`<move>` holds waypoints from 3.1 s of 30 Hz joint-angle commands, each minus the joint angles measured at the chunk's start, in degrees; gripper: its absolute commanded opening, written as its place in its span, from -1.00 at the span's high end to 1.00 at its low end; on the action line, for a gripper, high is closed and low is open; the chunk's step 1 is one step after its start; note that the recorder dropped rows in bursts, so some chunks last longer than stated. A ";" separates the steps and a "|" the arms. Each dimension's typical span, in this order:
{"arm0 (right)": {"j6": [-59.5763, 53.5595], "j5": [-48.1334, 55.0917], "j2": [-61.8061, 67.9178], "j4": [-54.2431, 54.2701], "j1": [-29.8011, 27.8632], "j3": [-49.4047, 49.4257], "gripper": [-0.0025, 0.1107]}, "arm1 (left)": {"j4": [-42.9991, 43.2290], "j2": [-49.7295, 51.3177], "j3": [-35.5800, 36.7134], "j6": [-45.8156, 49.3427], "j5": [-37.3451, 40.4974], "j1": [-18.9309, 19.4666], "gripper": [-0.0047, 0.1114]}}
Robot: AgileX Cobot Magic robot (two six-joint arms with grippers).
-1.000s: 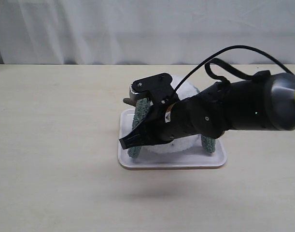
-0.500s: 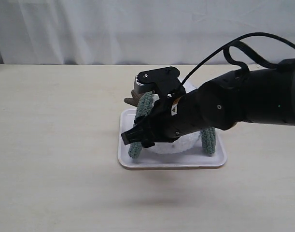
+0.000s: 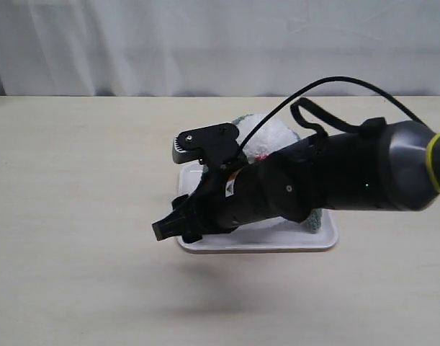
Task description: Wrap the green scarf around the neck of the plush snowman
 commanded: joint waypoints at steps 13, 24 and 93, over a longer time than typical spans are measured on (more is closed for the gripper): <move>3.87 -1.00 6.90 1.38 1.77 -0.05 -0.04 | 0.10 -0.18 0.15 -0.19 -0.46 0.20 0.92; 5.54 -4.87 8.22 1.51 1.05 -0.05 -0.04 | 0.10 -0.18 0.15 -0.19 -0.46 0.20 0.92; 17.20 28.77 -9.03 -40.67 -1.60 -0.15 0.88 | 0.10 -0.18 0.15 -0.19 -0.46 0.20 0.92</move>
